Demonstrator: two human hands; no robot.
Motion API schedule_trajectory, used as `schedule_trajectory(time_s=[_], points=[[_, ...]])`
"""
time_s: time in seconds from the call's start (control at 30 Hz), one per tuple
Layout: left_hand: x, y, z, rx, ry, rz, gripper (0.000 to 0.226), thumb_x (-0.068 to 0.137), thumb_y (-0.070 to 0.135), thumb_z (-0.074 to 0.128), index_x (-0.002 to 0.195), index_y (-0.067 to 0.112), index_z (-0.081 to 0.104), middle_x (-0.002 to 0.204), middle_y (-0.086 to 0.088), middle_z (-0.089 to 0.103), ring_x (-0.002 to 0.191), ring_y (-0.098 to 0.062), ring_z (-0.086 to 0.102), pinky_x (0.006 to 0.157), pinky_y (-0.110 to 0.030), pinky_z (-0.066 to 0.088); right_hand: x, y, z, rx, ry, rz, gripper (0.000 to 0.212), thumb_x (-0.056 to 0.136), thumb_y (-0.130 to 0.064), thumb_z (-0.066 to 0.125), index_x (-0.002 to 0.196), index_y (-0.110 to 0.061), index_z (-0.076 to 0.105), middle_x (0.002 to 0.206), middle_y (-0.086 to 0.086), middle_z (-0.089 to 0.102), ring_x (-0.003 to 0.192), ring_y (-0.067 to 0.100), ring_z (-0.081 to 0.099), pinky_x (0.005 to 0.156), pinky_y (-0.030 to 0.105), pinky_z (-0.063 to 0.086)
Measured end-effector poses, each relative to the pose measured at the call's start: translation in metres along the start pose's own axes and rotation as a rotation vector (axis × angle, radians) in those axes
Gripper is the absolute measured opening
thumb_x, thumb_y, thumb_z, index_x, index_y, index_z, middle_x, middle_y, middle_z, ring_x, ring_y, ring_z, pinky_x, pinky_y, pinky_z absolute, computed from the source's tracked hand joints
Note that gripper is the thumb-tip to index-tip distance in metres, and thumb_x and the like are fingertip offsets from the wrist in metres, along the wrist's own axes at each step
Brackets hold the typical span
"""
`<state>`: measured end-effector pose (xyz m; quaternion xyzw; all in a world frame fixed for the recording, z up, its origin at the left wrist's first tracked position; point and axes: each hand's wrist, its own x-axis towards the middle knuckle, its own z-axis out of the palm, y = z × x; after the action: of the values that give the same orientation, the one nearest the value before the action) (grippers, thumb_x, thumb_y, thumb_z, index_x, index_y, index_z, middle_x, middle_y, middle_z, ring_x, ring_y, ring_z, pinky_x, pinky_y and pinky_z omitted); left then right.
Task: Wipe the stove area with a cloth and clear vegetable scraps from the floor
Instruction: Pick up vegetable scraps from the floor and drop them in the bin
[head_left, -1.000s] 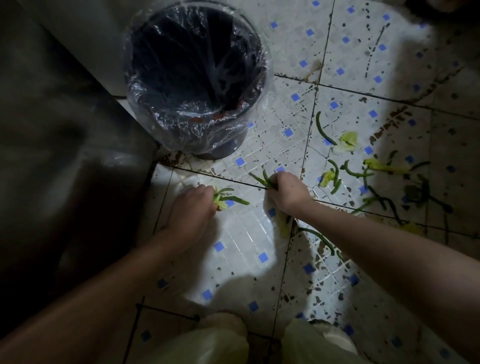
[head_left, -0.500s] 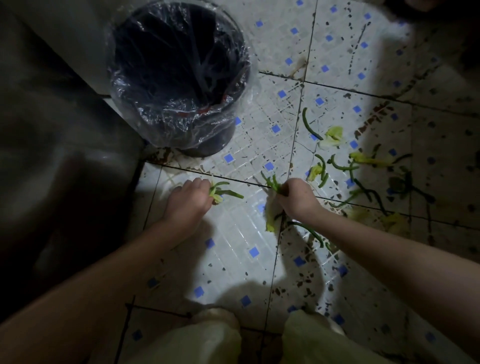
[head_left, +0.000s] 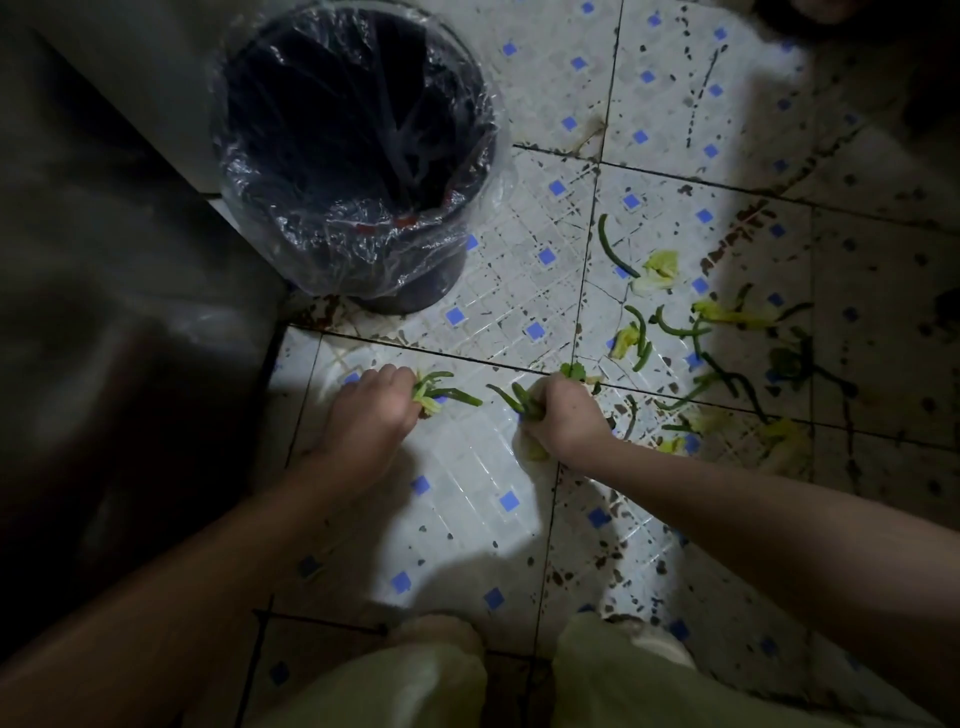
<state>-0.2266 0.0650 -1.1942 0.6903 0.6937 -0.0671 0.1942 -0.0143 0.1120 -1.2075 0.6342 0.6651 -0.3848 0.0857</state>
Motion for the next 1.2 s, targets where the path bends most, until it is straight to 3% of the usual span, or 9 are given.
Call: schedule_trajectory(time_s=[0.2,0.33,0.47,0.53,0.63,0.7,0.77,1.03,1.2], points=[[0.000,0.000,0.001,0.009,0.000,0.024,0.026,0.093,0.025,0.051,0.109,0.004,0.056,0.107,-0.016,0.058,0.100,-0.034,0.053,0.083,-0.042,0.039,0.000,0.001,-0.003,0.036,-0.013,0.001,0.011,0.086,-0.009,0.062,0.078,-0.013,0.067,0.075,0.007,0.066,0.073,0.024,0.064,0.068,0.035,0.056],[0.001,0.004,-0.003,0.013,0.000,0.023,0.029,0.095,0.027,0.046,0.117,0.008,0.052,0.114,-0.011,0.055,0.107,-0.030,0.050,0.086,-0.040,0.038,-0.004,0.000,-0.001,0.044,-0.019,-0.010,0.022,0.087,-0.003,0.050,0.084,-0.014,0.069,0.080,0.005,0.066,0.076,0.024,0.062,0.071,0.036,0.055],[0.005,0.008,-0.008,0.015,-0.006,0.002,0.031,0.096,0.029,0.046,0.121,0.012,0.050,0.118,-0.007,0.055,0.110,-0.026,0.050,0.087,-0.037,0.039,-0.006,0.002,-0.009,0.025,0.023,-0.001,0.029,0.085,-0.003,0.054,0.061,-0.021,0.053,0.064,-0.001,0.055,0.061,0.017,0.054,0.049,0.025,0.042],[0.005,0.010,-0.010,0.036,0.000,0.008,0.030,0.096,0.031,0.046,0.120,0.013,0.049,0.119,-0.006,0.055,0.111,-0.026,0.050,0.087,-0.036,0.039,-0.005,0.001,-0.017,0.007,0.055,-0.001,0.023,0.088,-0.012,0.058,0.066,-0.016,0.051,0.070,0.003,0.056,0.058,0.014,0.051,0.048,0.028,0.044],[0.003,0.016,-0.016,0.054,0.058,0.039,0.029,0.096,0.033,0.046,0.118,0.015,0.049,0.117,-0.005,0.055,0.110,-0.024,0.050,0.088,-0.035,0.038,-0.005,-0.002,-0.035,0.006,0.111,-0.033,0.020,0.088,-0.023,0.061,0.075,-0.010,0.056,0.074,0.008,0.059,0.061,0.020,0.056,0.047,0.032,0.045],[0.003,0.021,-0.024,0.043,0.102,0.074,0.027,0.096,0.033,0.047,0.115,0.014,0.049,0.114,-0.005,0.055,0.108,-0.024,0.051,0.087,-0.034,0.038,-0.005,-0.003,-0.050,-0.080,0.154,-0.075,0.007,0.087,-0.010,0.056,0.087,-0.004,0.060,0.085,0.014,0.062,0.072,0.028,0.059,0.062,0.040,0.054],[0.002,0.028,-0.034,0.057,0.148,0.122,0.024,0.096,0.033,0.047,0.112,0.015,0.049,0.111,-0.004,0.055,0.106,-0.023,0.052,0.086,-0.033,0.039,-0.006,-0.004,-0.065,-0.152,0.206,-0.108,0.011,0.087,-0.002,0.050,0.092,-0.003,0.059,0.089,0.016,0.062,0.075,0.030,0.059,0.069,0.044,0.055],[0.010,0.055,-0.097,0.126,0.350,0.223,0.025,0.099,0.029,0.040,0.116,0.011,0.046,0.112,-0.006,0.052,0.103,-0.025,0.050,0.084,-0.035,0.038,-0.016,-0.016,-0.130,-0.281,0.369,-0.222,0.006,0.088,-0.004,0.050,0.086,-0.004,0.056,0.086,0.014,0.057,0.073,0.029,0.053,0.060,0.037,0.044],[0.026,0.050,-0.144,0.240,0.468,0.155,0.024,0.098,0.025,0.045,0.115,0.009,0.045,0.113,-0.009,0.052,0.103,-0.029,0.050,0.080,-0.037,0.037,-0.015,-0.034,-0.163,-0.322,0.444,-0.282,0.007,0.091,-0.009,0.051,0.089,-0.006,0.057,0.089,0.012,0.056,0.076,0.028,0.053,0.064,0.039,0.046]])
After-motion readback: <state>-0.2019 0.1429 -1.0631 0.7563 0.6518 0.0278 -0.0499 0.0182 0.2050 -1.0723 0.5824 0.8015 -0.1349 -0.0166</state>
